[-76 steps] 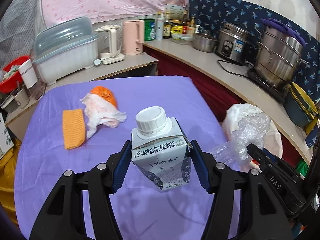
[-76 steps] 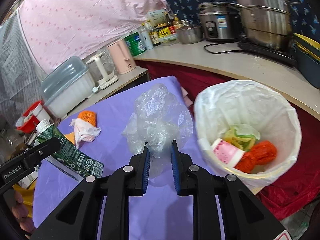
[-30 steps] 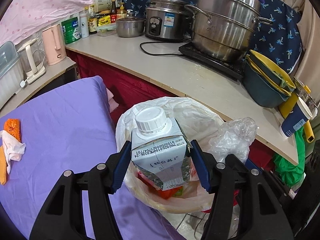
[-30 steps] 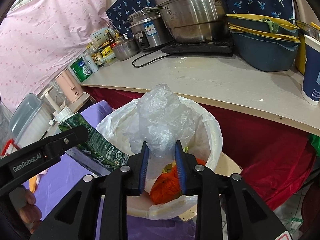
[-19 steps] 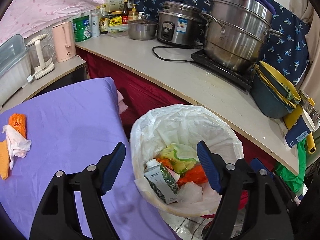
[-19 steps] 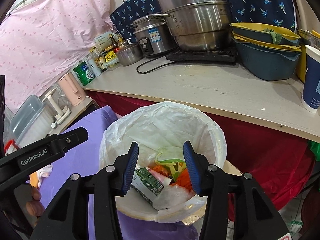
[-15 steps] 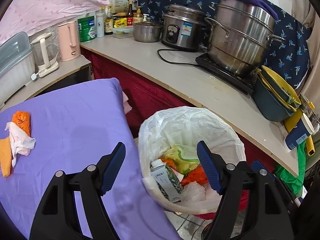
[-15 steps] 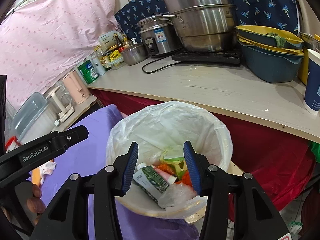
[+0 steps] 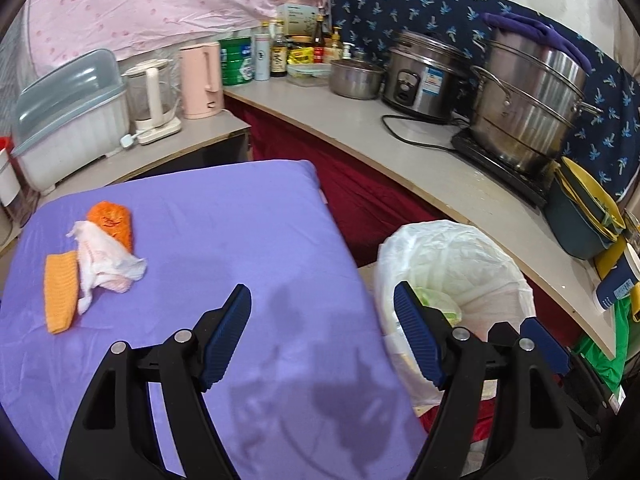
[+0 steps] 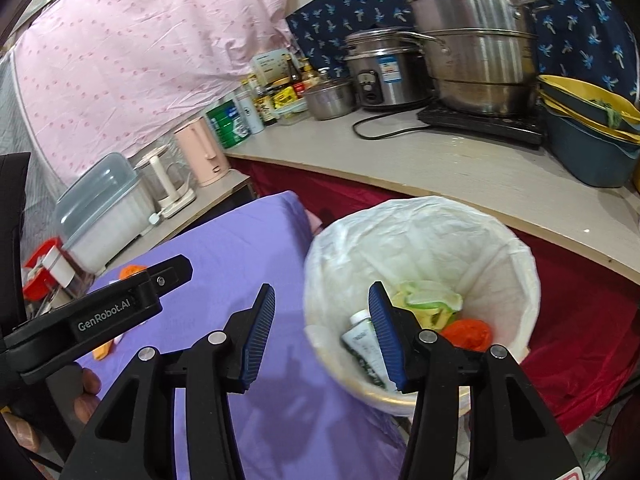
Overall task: Collect trash
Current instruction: 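Move both open grippers back toward the mesh sleeve and tissue, then grasp the orange mesh sleeve with the left gripper while the right grasps the white tissue, then carry sleeve and tissue over the white bin and open both grippers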
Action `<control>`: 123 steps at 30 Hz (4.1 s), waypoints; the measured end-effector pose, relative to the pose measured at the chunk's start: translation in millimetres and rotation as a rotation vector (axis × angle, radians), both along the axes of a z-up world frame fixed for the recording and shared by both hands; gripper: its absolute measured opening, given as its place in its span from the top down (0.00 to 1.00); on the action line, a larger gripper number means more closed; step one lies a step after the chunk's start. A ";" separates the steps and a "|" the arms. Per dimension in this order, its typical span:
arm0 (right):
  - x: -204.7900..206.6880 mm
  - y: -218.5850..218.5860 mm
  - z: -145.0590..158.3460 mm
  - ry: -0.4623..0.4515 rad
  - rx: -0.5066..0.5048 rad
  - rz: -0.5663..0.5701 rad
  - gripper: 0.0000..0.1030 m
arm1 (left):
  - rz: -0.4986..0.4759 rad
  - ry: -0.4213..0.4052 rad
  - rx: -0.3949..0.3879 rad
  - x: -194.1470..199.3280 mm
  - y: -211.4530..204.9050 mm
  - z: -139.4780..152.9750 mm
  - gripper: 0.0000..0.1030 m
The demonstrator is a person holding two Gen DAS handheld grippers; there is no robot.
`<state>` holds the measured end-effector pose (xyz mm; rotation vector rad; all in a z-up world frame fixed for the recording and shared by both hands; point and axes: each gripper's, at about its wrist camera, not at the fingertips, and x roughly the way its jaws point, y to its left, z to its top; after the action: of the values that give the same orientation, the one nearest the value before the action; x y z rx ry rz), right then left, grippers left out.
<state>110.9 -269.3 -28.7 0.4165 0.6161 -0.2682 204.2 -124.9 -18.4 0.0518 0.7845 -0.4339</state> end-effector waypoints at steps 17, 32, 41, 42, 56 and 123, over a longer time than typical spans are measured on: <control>50.7 120.3 -7.9 0.040 -0.010 0.204 0.52 | 0.285 0.040 0.035 26.5 168.7 -18.6 0.32; 129.3 219.7 -37.0 0.100 0.008 0.379 0.52 | 0.445 0.106 0.078 67.0 272.4 -52.9 0.32; 185.6 259.0 -48.0 0.111 0.001 0.433 0.52 | 0.466 0.163 0.074 102.0 296.5 -76.4 0.28; 192.6 261.3 -50.3 0.114 0.000 0.434 0.52 | 0.468 0.167 0.070 106.1 298.2 -77.9 0.28; 251.0 272.3 -81.8 0.171 0.002 0.445 0.52 | 0.472 0.242 0.031 146.7 298.0 -105.7 0.30; -13.6 63.9 -6.1 0.002 0.080 0.109 0.90 | 0.074 0.140 0.093 -36.3 87.0 -38.1 0.90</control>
<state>97.4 -205.5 -34.8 0.4579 0.6512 -0.1402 167.9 -37.9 -56.5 0.0792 0.9409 -0.3328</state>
